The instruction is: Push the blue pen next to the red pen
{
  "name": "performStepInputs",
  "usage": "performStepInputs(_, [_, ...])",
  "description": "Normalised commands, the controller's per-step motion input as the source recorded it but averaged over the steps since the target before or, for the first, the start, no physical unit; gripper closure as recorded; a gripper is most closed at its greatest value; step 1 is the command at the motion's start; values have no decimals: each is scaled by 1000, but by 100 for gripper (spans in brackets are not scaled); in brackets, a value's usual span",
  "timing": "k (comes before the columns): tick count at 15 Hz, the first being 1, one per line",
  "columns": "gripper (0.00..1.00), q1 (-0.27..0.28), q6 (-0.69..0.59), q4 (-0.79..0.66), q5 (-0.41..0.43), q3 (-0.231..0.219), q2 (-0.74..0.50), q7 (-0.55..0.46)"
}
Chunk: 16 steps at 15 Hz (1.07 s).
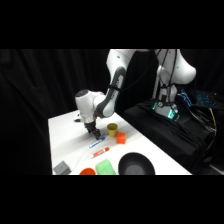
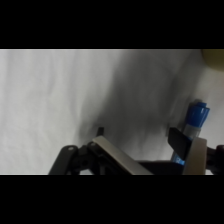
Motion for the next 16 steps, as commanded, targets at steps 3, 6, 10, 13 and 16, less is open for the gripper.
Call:
performStepInputs(3, [0, 41, 151, -84, -60, 22, -38, 15])
performStepInputs(6, [0, 88, 142, -74, -67, 21, -23, 64])
performStepInputs(10, [0, 158, 116, -72, -104, -1, -45, 148])
performStepInputs(13, [0, 216, 86, -64, -151, -31, -58, 226])
performStepInputs(16, [0, 216, -11, -44, -141, -48, -83, 263])
